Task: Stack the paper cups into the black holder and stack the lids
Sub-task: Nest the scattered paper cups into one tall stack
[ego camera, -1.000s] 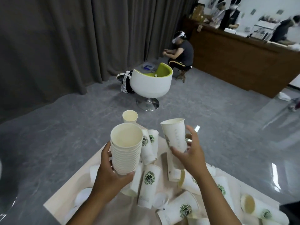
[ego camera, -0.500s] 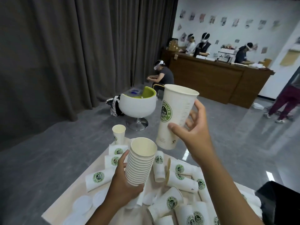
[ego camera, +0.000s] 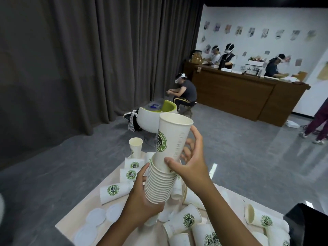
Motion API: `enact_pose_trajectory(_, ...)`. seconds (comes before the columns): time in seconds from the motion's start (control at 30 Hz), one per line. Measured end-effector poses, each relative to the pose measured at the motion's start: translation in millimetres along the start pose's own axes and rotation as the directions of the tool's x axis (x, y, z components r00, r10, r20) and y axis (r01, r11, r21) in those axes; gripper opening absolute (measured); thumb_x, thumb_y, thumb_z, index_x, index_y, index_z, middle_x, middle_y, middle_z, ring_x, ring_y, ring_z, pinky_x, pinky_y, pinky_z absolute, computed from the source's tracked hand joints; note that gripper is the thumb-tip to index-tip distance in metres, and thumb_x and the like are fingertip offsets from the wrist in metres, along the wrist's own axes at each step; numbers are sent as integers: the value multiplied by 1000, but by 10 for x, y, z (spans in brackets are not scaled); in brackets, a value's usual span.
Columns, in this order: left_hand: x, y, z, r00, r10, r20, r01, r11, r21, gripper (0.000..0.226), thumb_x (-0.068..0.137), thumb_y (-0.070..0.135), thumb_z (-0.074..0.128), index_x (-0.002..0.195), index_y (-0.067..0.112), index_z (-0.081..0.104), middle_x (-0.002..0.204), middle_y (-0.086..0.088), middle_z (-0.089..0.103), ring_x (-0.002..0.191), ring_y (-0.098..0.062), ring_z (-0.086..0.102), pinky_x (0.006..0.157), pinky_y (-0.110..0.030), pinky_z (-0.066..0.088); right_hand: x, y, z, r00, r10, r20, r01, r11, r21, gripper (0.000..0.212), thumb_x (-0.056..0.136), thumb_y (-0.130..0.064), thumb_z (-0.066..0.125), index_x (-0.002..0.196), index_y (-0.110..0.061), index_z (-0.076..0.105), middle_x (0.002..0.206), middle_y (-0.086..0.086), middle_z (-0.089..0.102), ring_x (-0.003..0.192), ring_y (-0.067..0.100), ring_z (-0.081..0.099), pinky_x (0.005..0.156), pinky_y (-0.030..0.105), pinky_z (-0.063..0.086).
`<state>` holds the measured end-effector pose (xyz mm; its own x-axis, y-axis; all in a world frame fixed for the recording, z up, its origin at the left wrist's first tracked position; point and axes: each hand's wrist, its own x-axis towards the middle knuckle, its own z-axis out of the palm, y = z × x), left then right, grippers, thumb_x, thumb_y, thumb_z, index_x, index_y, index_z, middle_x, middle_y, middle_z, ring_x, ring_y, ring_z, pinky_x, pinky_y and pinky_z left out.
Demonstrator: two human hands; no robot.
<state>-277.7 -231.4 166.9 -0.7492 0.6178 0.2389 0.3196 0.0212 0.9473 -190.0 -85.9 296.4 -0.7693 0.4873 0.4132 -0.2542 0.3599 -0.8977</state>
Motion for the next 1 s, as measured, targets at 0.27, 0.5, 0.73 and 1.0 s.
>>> enact_pose_trajectory(0.27, 23, 127, -138, 999, -30, 33, 32, 999, -44, 112, 60, 20, 92, 142, 64, 29, 136, 16, 56, 111, -1, 65, 86, -20, 56, 16, 25, 12, 997, -42, 68, 45, 998, -53, 117, 75, -18, 89, 158, -48, 12, 140, -7, 50, 127, 9, 57, 104, 24, 49)
enact_pose_trajectory(0.5, -34, 45, -221, 999, -53, 4, 53, 997, -58, 114, 64, 14, 97, 147, 55, 30, 137, 13, 58, 112, 1, 65, 84, -15, 53, -3, 73, 70, 990, -59, 131, 72, 993, -96, 63, 81, -36, 80, 138, -39, 55, 141, -11, 53, 128, 11, 57, 103, 33, 52)
enact_pose_trajectory(0.73, -176, -217, -437, 986, -125, -108, 116, 989, -87, 109, 66, 4, 96, 150, 37, 36, 125, 26, 64, 112, 1, 66, 81, -14, 55, -27, 313, 313, 985, 20, 173, -10, 998, -55, 62, 86, -26, 83, 139, -34, 53, 142, -14, 54, 127, 15, 59, 95, 37, 56)
enact_pose_trajectory(1.0, -26, -517, -1133, 929, -224, -294, 180, 969, -170, 116, 47, 36, 93, 148, 32, 37, 142, 11, 57, 115, 0, 66, 81, -15, 58, 144, 1004, 337, 958, 284, -34, -286, 956, -71, 54, 91, -20, 77, 136, -37, 54, 136, -16, 58, 107, 7, 68, 83, 19, 50)
